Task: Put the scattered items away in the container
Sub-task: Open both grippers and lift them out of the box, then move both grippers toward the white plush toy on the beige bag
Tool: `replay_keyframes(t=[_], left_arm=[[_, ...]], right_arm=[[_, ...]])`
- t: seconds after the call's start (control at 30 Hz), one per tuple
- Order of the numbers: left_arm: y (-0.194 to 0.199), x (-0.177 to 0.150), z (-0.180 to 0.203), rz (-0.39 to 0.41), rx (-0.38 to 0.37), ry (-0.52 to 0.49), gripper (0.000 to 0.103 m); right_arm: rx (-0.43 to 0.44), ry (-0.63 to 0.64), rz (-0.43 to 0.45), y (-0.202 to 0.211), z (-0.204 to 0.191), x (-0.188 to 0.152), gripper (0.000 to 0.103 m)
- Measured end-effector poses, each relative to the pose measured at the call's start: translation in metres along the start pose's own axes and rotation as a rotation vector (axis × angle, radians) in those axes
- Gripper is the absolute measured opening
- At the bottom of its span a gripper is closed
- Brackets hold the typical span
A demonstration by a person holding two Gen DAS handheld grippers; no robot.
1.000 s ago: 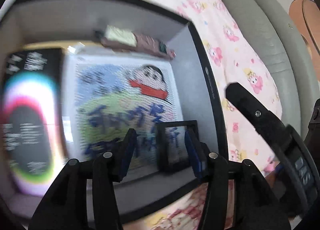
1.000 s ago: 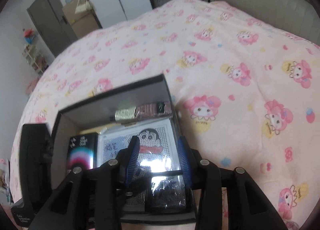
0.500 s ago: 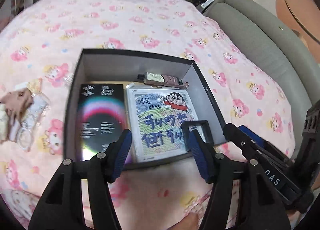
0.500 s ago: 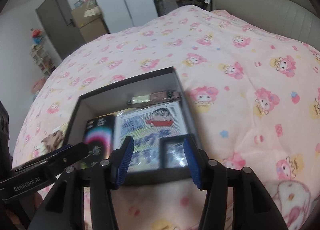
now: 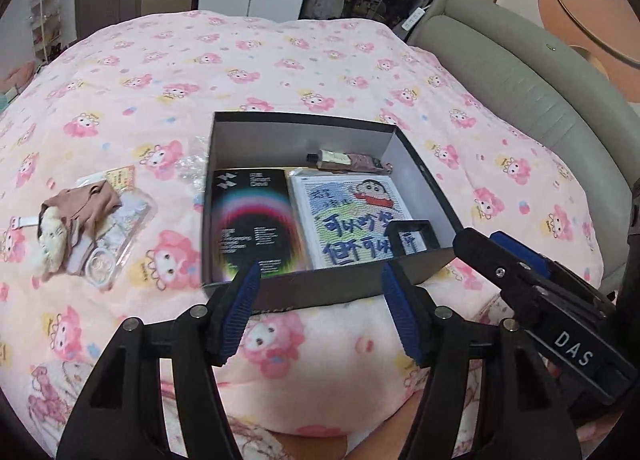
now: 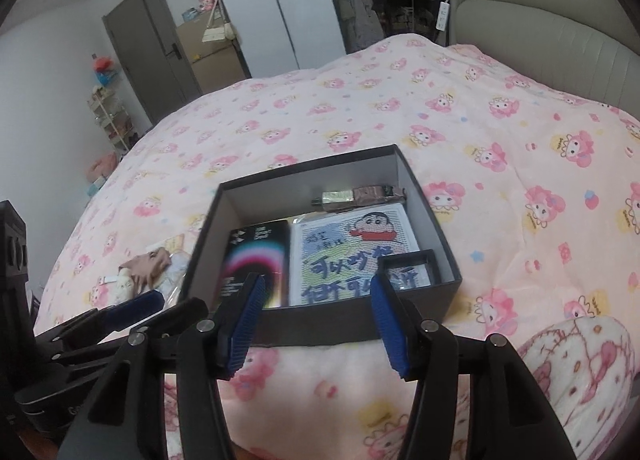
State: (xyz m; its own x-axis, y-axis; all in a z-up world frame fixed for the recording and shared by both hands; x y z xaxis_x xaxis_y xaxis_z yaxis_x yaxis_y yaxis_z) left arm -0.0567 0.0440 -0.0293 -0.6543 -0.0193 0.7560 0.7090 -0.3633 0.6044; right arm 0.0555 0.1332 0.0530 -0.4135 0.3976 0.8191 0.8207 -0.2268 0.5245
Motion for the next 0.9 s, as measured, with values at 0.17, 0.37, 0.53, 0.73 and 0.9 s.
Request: replay_keyframes(t=[0.17,0.37,0.53,0.73,0.9], left_arm=[[0.009,-0.003,-0.012,0.008,0.025,-0.008,0.064],[0.013,-0.01,-0.031,-0.005,0.039,0.01,0.064],[0.014,-0.014,-0.047,-0.015,0.065,0.017,0.064],[0.019,-0.019,-0.073,-0.022,0.111,0.045,0.064],[0.026,-0.026,-0.104,-0.028,0.16,0.089,0.063]], right_arm=[[0.014,0.033,-0.002,0.004,-0.016,-0.004,0.051],[0.022,0.07,-0.011,0.002,-0.035,-0.012,0.051],[0.031,0.097,-0.021,-0.003,-0.048,-0.018,0.051],[0.059,0.133,-0.048,-0.013,-0.072,-0.026,0.051],[0.107,0.172,-0.079,-0.022,-0.101,-0.04,0.051]])
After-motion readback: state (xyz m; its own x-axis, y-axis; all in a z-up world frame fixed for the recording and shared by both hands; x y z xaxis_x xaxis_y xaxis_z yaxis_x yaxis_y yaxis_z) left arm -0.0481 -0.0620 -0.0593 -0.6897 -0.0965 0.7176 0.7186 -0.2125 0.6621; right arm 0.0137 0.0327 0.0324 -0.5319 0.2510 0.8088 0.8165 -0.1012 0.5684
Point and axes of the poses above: each gripper's, at about its wrist camera, not at the fingertips, and y roughly against the way its jaws point, z to its right, x to its top, the point moved 4 cm from there along -y, roughly the way its jaws point, and after that the axes turned 14 degrees about z, right-handed, at the moved point
